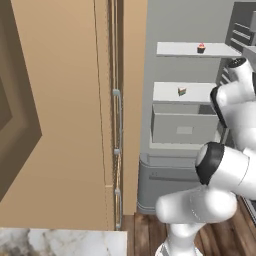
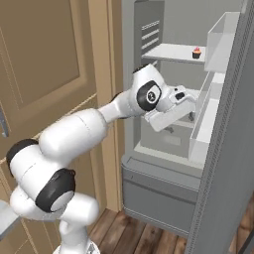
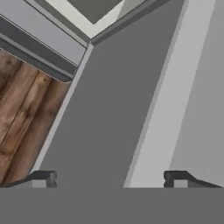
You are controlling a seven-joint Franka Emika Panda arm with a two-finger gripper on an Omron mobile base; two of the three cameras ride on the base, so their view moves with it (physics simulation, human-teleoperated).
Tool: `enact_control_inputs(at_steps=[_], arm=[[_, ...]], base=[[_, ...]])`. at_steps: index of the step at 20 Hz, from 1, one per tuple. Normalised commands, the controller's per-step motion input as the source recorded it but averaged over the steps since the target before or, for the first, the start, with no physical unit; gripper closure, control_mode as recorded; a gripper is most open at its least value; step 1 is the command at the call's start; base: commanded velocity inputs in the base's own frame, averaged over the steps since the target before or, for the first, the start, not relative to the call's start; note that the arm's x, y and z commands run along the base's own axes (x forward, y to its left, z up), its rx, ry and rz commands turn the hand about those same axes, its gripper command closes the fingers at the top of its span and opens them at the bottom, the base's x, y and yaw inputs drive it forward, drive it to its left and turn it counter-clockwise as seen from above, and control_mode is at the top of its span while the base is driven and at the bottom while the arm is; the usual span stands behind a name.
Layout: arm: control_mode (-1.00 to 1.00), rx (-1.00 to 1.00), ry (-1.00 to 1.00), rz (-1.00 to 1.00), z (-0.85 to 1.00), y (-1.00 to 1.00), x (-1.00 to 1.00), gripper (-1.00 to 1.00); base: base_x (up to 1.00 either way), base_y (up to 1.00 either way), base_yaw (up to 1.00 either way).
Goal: Take the cupcake and cake from the fridge and place them on the empty tray on the dining counter.
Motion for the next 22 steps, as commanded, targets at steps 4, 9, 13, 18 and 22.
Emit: enact_control_inputs(at_steps=[4, 9, 13, 18, 22], arm=[[-1.0, 0.06, -0.47, 0.0, 0.3, 0.84, -0.68, -1.0], [-1.0, 0.08, -0.6, 0.0, 0.05, 0.97, -0.88, -1.0], [-1.0, 0.12, -0.68, 0.0, 0.0, 0.89, -0.99, -1.0], [-1.0, 0.15, -0.61, 0.0, 0.05, 0.93, -0.98, -1.0], [-1.0, 0.17, -0.27, 0.03, 0.3, 0.9, -0.68, -1.0]], base=[[0.0, 0.0, 0.0], [0.0, 0.0, 0.0], [0.0, 0.0, 0.0], [0.0, 0.0, 0.0], [0.0, 0.0, 0.0]])
